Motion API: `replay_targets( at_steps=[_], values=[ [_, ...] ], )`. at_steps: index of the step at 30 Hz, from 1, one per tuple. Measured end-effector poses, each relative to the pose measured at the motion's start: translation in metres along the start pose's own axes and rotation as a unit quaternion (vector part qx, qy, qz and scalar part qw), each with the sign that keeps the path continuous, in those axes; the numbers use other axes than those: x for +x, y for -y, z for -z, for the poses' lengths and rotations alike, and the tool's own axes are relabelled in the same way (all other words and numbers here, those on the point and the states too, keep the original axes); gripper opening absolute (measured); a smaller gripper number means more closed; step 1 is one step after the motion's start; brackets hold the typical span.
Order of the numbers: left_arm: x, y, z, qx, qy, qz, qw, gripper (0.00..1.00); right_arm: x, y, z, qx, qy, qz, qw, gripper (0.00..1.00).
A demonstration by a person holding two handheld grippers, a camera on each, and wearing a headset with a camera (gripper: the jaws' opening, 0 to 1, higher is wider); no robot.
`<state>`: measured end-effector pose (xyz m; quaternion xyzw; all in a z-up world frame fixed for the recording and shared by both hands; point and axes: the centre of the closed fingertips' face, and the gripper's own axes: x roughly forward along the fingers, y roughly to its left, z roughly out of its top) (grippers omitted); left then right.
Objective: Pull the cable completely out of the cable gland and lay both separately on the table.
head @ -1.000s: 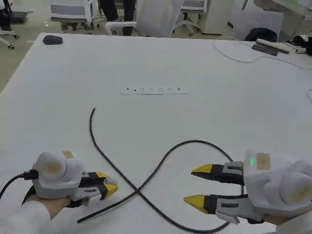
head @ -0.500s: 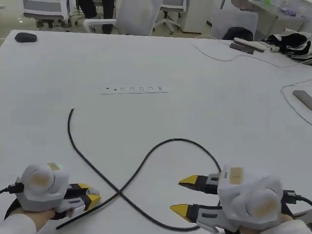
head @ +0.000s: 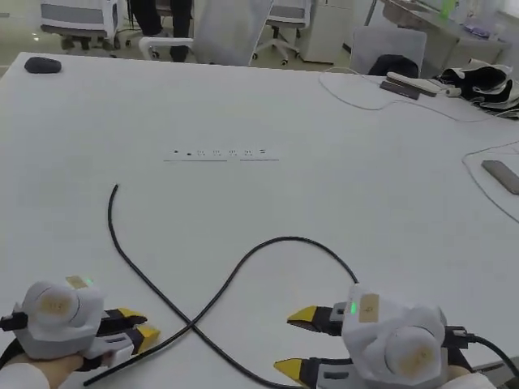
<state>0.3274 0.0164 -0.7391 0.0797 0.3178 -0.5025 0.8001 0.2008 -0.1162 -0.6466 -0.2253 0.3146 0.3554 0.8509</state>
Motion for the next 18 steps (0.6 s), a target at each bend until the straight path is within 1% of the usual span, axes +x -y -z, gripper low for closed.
replay_targets(
  at_steps=[3, 4, 6, 8, 9, 10, 11, 12, 14, 15, 16, 17, 18],
  values=[
    [-0.011, 0.003, -0.008, 0.002, 0.01, -0.004, 0.9999, 0.24, 0.0, -0.001, 0.001, -0.004, -0.003, -0.003, 1.0, 0.32],
    [-0.018, 0.004, -0.013, 0.003, 0.016, -0.005, 0.9998, 0.25, 0.001, -0.002, 0.002, -0.004, -0.005, -0.004, 1.0, 0.33],
    [-0.029, 0.007, -0.018, 0.001, 0.023, -0.003, 0.9997, 0.29, 0.001, -0.002, 0.002, -0.001, -0.004, -0.004, 1.0, 0.34],
    [-0.044, 0.009, -0.023, 0.012, 0.029, -0.009, 0.9995, 0.31, 0.0, 0.0, 0.001, 0.006, 0.0, -0.002, 1.0, 0.35],
    [-0.048, 0.01, -0.025, 0.012, 0.03, -0.01, 0.9994, 0.32, -0.001, 0.001, 0.0, 0.012, 0.003, 0.0, 0.9999, 0.36],
    [-0.058, 0.011, -0.029, 0.011, 0.037, -0.013, 0.9992, 0.33, -0.001, 0.002, 0.0, 0.016, 0.004, 0.001, 0.9999, 0.36],
    [-0.064, 0.012, -0.03, 0.008, 0.038, -0.015, 0.9991, 0.34, -0.001, 0.002, 0.002, 0.019, -0.003, 0.003, 0.9998, 0.37],
    [-0.076, 0.014, -0.034, 0.001, 0.036, -0.017, 0.9992, 0.35, -0.001, 0.002, 0.003, 0.02, -0.007, 0.003, 0.9998, 0.37],
    [-0.092, 0.018, -0.043, 0.005, 0.05, -0.022, 0.9985, 0.37, 0.0, 0.002, 0.004, 0.027, -0.007, 0.003, 0.9996, 0.4],
    [-0.103, 0.022, -0.046, 0.003, 0.049, -0.025, 0.9985, 0.4, 0.0, 0.001, 0.004, 0.039, -0.006, 0.001, 0.9992, 0.42],
    [-0.11, 0.025, -0.049, 0.003, 0.051, -0.027, 0.9984, 0.43, 0.0, 0.001, 0.005, 0.048, -0.008, 0.0, 0.9988, 0.44],
    [-0.12, 0.028, -0.052, 0.0, 0.056, -0.029, 0.998, 0.47, 0.0, 0.003, 0.007, 0.053, -0.011, 0.003, 0.9985, 0.47],
    [-0.127, 0.031, -0.054, -0.005, 0.06, -0.032, 0.9977, 0.53, 0.0, 0.005, 0.008, 0.057, -0.012, 0.005, 0.9983, 0.5]
  ],
)
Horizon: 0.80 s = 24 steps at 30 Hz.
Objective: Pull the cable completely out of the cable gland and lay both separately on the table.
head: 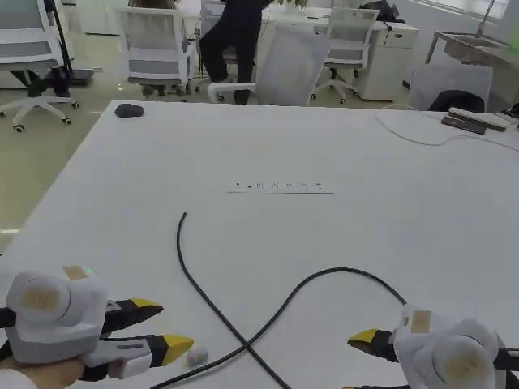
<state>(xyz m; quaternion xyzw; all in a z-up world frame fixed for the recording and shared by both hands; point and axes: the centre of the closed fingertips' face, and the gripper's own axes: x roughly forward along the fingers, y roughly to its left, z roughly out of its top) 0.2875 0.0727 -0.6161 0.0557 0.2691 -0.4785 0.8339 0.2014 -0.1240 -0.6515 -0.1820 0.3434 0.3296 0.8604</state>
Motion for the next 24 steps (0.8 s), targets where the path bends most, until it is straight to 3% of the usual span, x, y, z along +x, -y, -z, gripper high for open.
replay_targets(
  at_steps=[4, 7, 10, 13, 15, 18, 21, 24],
  values=[
    [-0.028, 0.009, -0.01, -0.025, 0.024, -0.026, 0.999, 0.63, -0.001, 0.004, 0.003, 0.061, 0.004, 0.007, 0.9981, 0.57],
    [-0.041, 0.009, -0.006, -0.048, 0.028, -0.047, 0.9974, 0.71, -0.004, 0.013, 0.007, 0.094, -0.001, 0.025, 0.9953, 0.65],
    [-0.05, 0.007, 0.01, -0.043, 0.0, -0.083, 0.9956, 0.74, -0.005, 0.015, 0.004, 0.129, 0.012, 0.024, 0.9913, 0.75],
    [-0.058, -0.002, 0.019, -0.018, -0.022, -0.125, 0.9917, 0.71, -0.007, 0.012, -0.004, 0.187, 0.031, 0.004, 0.9819, 0.8],
    [-0.058, 0.001, 0.019, -0.026, -0.016, -0.128, 0.9913, 0.73, -0.011, 0.012, -0.007, 0.201, 0.037, 0.009, 0.979, 0.79],
    [-0.057, 0.007, 0.02, -0.039, -0.011, -0.127, 0.9911, 0.79, -0.014, 0.01, -0.007, 0.188, 0.034, 0.022, 0.9813, 0.81],
    [-0.057, 0.007, 0.018, -0.016, -0.011, -0.14, 0.9899, 0.77, -0.012, 0.006, -0.002, 0.16, 0.015, 0.027, 0.9866, 0.79],
    [-0.053, 0.005, 0.021, -0.015, -0.009, -0.148, 0.9888, 0.77, -0.009, 0.004, 0.004, 0.155, -0.003, 0.027, 0.9875, 0.79]
  ],
)
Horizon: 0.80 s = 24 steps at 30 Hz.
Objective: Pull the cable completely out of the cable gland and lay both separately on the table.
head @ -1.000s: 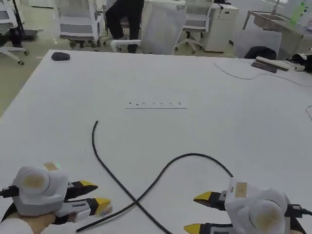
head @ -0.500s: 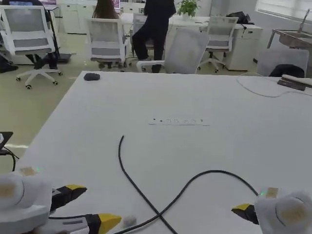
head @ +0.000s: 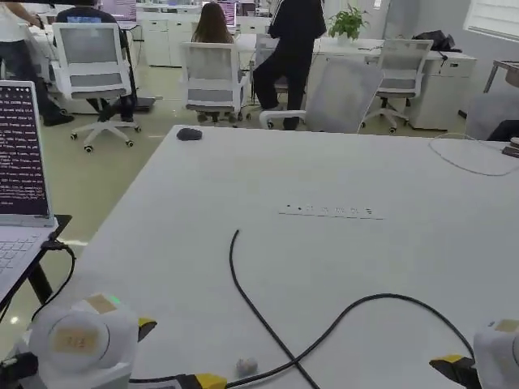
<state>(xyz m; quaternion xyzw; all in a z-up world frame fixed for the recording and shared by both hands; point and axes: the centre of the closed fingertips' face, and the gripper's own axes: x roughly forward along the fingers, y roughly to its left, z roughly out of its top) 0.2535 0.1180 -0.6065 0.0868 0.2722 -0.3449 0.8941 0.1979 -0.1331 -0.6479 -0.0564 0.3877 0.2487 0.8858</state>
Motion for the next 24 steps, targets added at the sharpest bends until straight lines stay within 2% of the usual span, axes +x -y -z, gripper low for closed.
replay_targets(
  at_steps=[2, 4, 8, 16, 24],
  values=[
    [0.001, 0.003, 0.006, 0.004, -0.011, 0.009, 0.9999, 0.76, 0.0, 0.001, 0.001, -0.002, -0.003, 0.003, 1.0, 0.79],
    [0.0, 0.006, 0.003, 0.006, -0.005, 0.013, 0.9999, 0.76, 0.0, 0.0, 0.002, -0.005, -0.003, 0.004, 1.0, 0.79],
    [0.0, 0.005, 0.004, 0.009, -0.005, 0.011, 0.9999, 0.74, 0.001, 0.002, 0.006, -0.012, -0.015, 0.008, 0.9998, 0.78],
    [0.001, 0.001, 0.006, 0.006, -0.006, 0.005, 1.0, 0.7, 0.003, 0.003, 0.006, -0.007, -0.015, 0.007, 0.9998, 0.77],
    [0.002, 0.004, 0.01, 0.012, -0.016, 0.009, 0.9997, 0.69, 0.003, 0.005, 0.011, -0.008, -0.024, 0.01, 0.9996, 0.74]
  ],
)
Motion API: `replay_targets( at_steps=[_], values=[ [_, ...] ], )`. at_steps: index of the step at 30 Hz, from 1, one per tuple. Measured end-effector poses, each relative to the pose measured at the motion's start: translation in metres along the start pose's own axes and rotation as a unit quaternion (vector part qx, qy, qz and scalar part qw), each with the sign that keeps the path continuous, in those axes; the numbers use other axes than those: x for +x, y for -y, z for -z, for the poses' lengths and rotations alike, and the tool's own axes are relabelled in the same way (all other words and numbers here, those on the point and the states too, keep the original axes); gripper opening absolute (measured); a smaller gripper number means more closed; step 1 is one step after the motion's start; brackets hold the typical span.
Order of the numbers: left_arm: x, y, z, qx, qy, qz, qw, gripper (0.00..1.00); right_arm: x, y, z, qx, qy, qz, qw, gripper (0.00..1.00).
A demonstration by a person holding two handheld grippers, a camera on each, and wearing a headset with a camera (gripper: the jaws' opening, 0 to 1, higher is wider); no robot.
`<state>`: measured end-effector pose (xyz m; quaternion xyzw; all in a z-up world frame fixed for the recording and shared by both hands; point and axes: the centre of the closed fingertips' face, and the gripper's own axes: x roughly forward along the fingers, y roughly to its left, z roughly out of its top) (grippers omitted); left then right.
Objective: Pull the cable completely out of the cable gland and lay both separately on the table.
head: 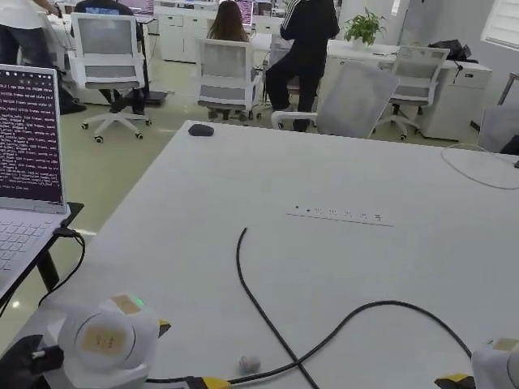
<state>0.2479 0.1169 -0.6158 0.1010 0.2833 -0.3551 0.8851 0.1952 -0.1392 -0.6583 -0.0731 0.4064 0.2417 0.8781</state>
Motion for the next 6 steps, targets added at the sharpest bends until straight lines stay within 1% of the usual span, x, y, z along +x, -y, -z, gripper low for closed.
replay_targets(
  at_steps=[4, 6],
  values=[
    [-0.0008, 0.0001, -0.0011, -0.009, 0.004, 0.002, 0.9999, 0.68, 0.0009, 0.0006, 0.0023, 0.0, -0.005, 0.0, 1.0, 0.74],
    [-0.0004, 0.0007, -0.0004, -0.007, 0.002, 0.004, 1.0, 0.67, 0.0009, 0.0011, 0.0027, 0.0, -0.006, 0.0, 1.0, 0.74]
  ],
)
